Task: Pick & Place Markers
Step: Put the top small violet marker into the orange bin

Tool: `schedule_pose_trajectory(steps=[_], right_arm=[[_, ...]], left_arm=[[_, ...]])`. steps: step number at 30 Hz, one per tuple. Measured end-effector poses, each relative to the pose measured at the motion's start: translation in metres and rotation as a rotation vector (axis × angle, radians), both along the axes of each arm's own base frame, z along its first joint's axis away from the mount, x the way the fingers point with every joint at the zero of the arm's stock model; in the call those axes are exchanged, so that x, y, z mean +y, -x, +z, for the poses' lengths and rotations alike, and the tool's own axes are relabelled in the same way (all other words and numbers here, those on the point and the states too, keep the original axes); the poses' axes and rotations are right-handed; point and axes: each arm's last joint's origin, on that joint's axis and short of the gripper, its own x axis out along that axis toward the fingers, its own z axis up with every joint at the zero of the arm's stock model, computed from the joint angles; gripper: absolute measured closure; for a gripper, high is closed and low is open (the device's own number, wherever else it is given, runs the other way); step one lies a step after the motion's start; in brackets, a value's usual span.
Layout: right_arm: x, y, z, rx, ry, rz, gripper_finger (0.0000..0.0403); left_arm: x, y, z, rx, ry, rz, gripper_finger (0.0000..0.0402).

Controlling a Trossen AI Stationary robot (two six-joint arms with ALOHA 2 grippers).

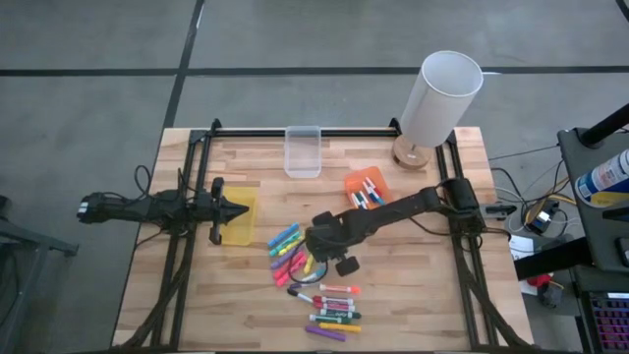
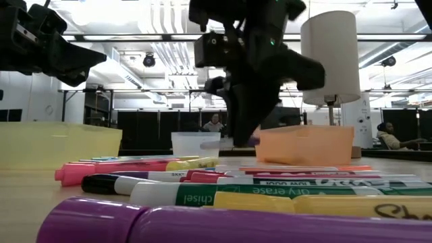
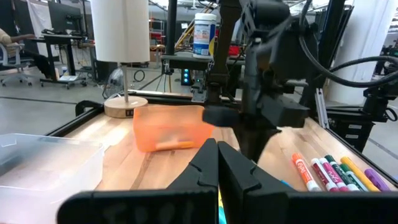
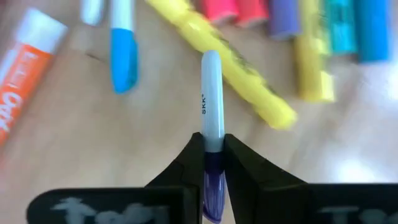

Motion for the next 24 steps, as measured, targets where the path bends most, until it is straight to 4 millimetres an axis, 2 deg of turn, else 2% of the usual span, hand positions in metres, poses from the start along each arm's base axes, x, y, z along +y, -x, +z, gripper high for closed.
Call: schedule_pose_trajectory(steps=[5, 10, 18, 24], right_arm=[[-0.01, 0.001, 0.019, 0.026, 0.093, -0.091, 0.0365], [-0.03, 0.009, 0.035, 0.017, 0.203, -0.247, 0.0365], [-0.062, 0.029, 0.056, 0.023, 0.222, -0.548, 0.0365], [-0.083, 0.045, 0.072, 0.038, 0.228, -0.694, 0.0365]], left_arm=[[0.0, 0.0, 0.0, 0.0, 0.0, 0.0, 0.0401], [0.0, 0.0, 0.0, 0.0, 0.0, 0.0, 0.0401], [0.0, 0.0, 0.0, 0.0, 0.0, 0.0, 0.0401], [0.0, 0.0, 0.0, 0.0, 0.0, 0.0, 0.0401]])
